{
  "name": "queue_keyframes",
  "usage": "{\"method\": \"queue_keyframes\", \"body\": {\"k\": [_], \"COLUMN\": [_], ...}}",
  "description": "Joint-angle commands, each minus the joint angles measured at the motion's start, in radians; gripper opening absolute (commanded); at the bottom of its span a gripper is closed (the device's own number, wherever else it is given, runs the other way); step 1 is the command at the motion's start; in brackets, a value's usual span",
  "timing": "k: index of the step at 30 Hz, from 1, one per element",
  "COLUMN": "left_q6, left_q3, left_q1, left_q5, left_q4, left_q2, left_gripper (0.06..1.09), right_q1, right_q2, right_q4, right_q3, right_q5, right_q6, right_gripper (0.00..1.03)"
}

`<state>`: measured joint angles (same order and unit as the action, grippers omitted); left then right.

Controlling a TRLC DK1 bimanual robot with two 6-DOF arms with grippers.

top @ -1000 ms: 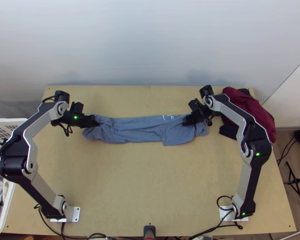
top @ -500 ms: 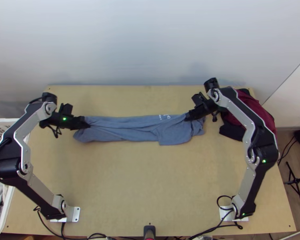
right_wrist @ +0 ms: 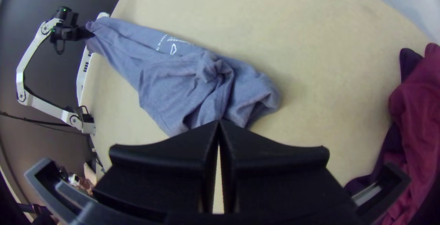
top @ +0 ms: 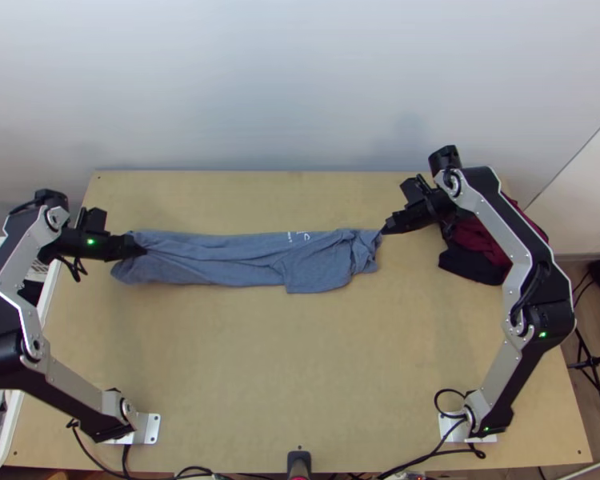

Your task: Fold the t-shirt

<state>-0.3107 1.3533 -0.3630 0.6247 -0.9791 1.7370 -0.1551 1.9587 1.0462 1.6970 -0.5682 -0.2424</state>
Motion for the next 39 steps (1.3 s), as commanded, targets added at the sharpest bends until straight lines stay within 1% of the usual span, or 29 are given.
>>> {"method": "queue_keyframes", "body": {"k": [1,3,6,8,12,13,18,21,24,27,32,35,39], "left_q6": [0.079,0.157,0.271,0.346,0.383,0.389,0.417,0.423,0.449,0.467,0.466,0.467,0.489], "left_q3": [0.04,0.076,0.168,0.251,0.408,0.435,0.547,0.65,0.745,0.874,0.903,0.929,0.932], "left_q1": [0.168,0.268,0.42,0.499,0.63,0.656,0.789,0.883,0.943,0.98,1.023,1.038,1.066], "left_q5": [-0.056,-0.085,-0.201,-0.247,-0.318,-0.324,-0.327,-0.318,-0.315,-0.275,-0.276,-0.273,-0.237], "left_q4": [0.031,0.076,0.132,0.152,0.148,0.145,0.128,0.086,0.082,0.072,0.161,0.189,0.25], "left_q2": [-0.056,-0.05,-0.008,0.044,0.165,0.188,0.297,0.358,0.407,0.483,0.592,0.677,0.722], "left_gripper": [0.1,0.1,0.1,0.1,0.1,0.1,0.1,0.1,0.1,0.1,0.1,0.1,0.1], "right_q1": [0.026,0.034,0.045,0.057,0.091,0.1,0.154,0.183,0.204,0.218,0.238,0.253,0.261], "right_q2": [-0.007,-0.017,-0.037,-0.047,-0.069,-0.075,-0.107,-0.121,-0.147,-0.175,-0.198,-0.211,-0.215], "right_q4": [0.003,0.003,0.002,0.002,0.002,0.002,0.002,0.002,0.002,-0.002,-0.011,-0.011,-0.012], "right_q3": [-0.014,-0.03,-0.054,-0.069,-0.089,-0.092,-0.128,-0.161,-0.195,-0.227,-0.28,-0.298,-0.301], "right_q5": [0.01,0.01,0.011,0.011,0.011,0.011,0.013,0.016,0.018,0.021,0.028,0.034,0.044], "right_q6": [0.002,0.0,-0.001,-0.003,-0.003,-0.005,-0.02,-0.024,-0.024,-0.023,-0.012,-0.009,-0.008], "right_gripper": [0.03,0.03,0.03,0.03,0.03,0.03,0.03,0.03,0.03,0.03,0.03,0.03,0.03]}}
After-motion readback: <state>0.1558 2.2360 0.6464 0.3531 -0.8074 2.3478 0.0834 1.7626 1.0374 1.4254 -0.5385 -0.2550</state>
